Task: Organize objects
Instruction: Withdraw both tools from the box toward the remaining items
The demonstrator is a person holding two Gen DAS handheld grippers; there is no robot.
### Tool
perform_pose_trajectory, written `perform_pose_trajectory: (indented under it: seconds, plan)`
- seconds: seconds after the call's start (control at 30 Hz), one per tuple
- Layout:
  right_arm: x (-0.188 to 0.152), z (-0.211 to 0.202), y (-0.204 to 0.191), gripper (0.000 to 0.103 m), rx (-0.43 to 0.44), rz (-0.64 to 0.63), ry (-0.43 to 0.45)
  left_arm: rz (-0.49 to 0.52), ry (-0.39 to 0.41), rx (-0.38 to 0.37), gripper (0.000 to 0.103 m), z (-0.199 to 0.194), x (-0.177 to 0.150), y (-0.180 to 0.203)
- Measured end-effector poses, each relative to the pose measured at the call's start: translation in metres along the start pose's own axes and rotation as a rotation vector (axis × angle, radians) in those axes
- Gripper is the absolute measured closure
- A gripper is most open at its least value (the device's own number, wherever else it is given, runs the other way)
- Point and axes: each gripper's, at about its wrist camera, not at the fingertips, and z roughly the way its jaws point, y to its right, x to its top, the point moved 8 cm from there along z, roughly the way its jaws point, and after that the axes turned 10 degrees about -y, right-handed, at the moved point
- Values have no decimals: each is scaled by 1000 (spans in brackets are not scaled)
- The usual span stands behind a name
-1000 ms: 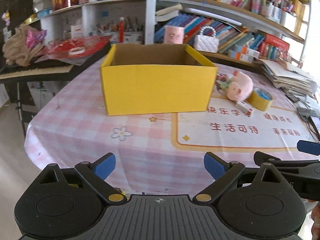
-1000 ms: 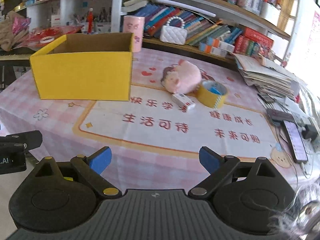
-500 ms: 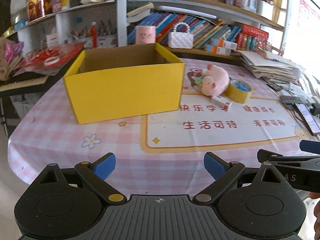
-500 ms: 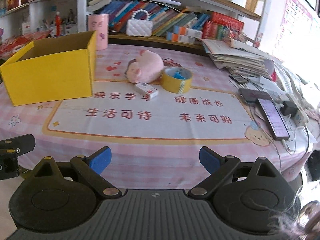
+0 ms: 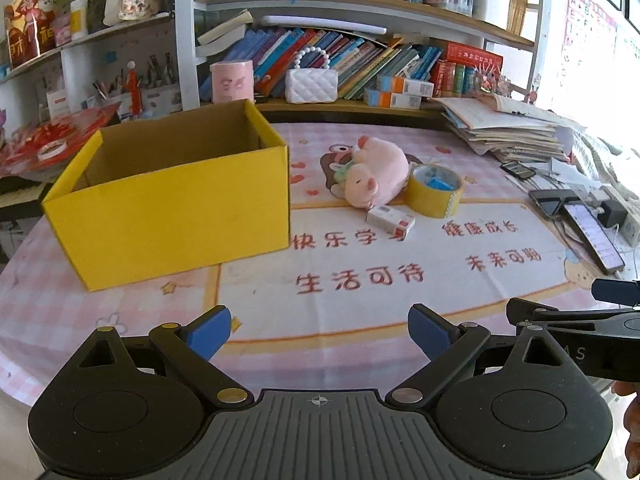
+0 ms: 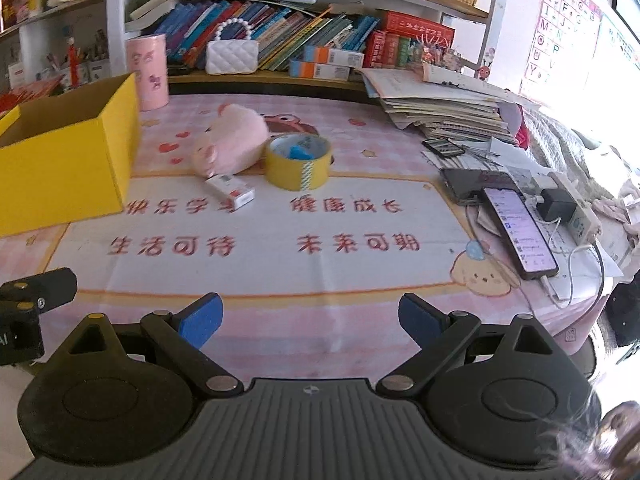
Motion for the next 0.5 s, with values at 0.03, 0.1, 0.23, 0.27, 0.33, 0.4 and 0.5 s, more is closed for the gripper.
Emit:
perform_pose_trajectory:
  seconds: [0.03,0.1,0.23,0.27,0.33,0.4,0.5]
  plan:
    - [3,2,2,8,0,-3,0,-5,-3,1,6,2,2,1]
    - [10,8,5,8,5,-16,-2,-14,-10,2,6,8,7,5]
    - [25,19,10,8,16,-41,-2,-34,-3,3,6,17,18,11]
    - [29,22,12,8,20,-49,-1,-39,-1,4,6,19,20,12]
    - [39,29,15,8,27,-65,0,-52,4,7,6,24,27,15]
    - [48,36,17,8,37,-80,4,-65,4,12,6,31,34,19]
    - [62,47,24,8,52,-95,9,-79,-2,23,6,42,42,25]
